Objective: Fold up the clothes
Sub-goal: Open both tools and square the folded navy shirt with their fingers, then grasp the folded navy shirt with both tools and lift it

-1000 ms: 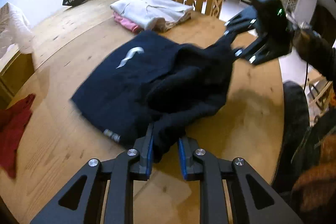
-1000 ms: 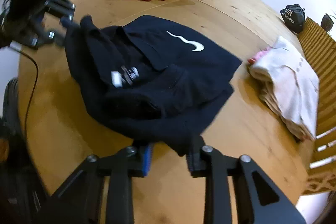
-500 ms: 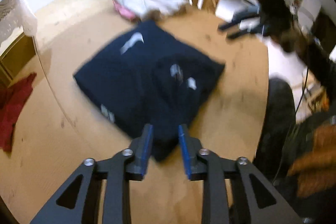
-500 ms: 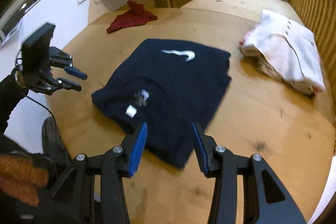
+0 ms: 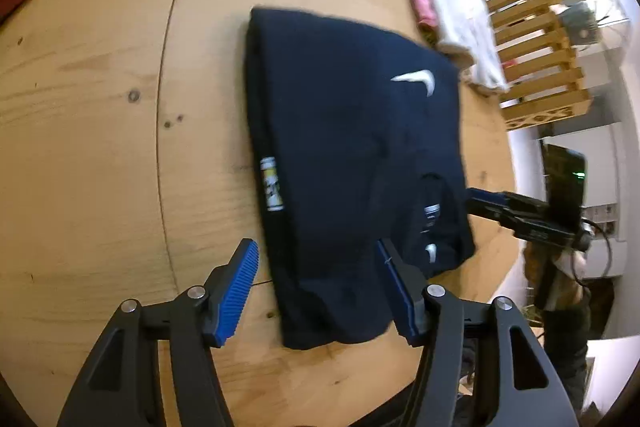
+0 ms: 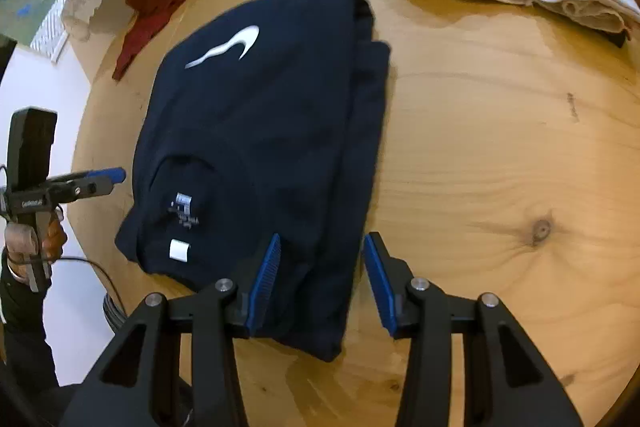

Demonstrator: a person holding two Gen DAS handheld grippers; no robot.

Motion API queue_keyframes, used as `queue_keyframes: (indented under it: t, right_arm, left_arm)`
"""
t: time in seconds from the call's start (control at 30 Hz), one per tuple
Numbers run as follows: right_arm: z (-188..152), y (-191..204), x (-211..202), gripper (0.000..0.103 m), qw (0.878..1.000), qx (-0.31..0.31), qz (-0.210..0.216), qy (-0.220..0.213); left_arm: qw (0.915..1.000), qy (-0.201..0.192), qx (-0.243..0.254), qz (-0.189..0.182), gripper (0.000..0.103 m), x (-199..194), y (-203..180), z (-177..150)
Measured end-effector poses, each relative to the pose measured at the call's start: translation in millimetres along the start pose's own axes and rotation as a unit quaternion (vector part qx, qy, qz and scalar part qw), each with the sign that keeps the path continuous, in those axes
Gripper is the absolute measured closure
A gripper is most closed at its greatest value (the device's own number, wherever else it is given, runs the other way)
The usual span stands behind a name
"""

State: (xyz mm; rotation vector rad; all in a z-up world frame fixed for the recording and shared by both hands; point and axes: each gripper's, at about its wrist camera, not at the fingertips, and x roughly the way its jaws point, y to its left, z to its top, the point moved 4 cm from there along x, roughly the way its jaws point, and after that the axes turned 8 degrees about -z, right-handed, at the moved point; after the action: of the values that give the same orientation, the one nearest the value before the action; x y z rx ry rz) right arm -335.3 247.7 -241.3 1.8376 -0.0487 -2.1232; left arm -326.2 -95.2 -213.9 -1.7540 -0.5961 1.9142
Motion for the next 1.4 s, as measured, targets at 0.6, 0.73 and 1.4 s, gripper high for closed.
queue_keyframes:
  t: [0.6, 0.73, 1.4]
  right_arm:
    - [-3.5, -7.9, 5.8, 0.046, 0.998, 0.043, 0.05, -0.001]
    - [-5.3, -3.6, 5.5, 0.043, 0.998, 0.039, 0.056, -0.005]
    - [-9.4, 41.2, 14.0, 0.073, 0.989, -0.11, -0.06, -0.076]
  left_arm:
    - [1.0, 0.009, -0.001, 0.0, 0.036, 14.8, -5.7, 1.8]
    - [0.9999, 0.008, -0.004, -0.011, 0.035, 14.7, -7.5, 1.7]
    - [0.9956, 0.01, 0.092, -0.01, 0.059, 30.9, -33.8, -2.0]
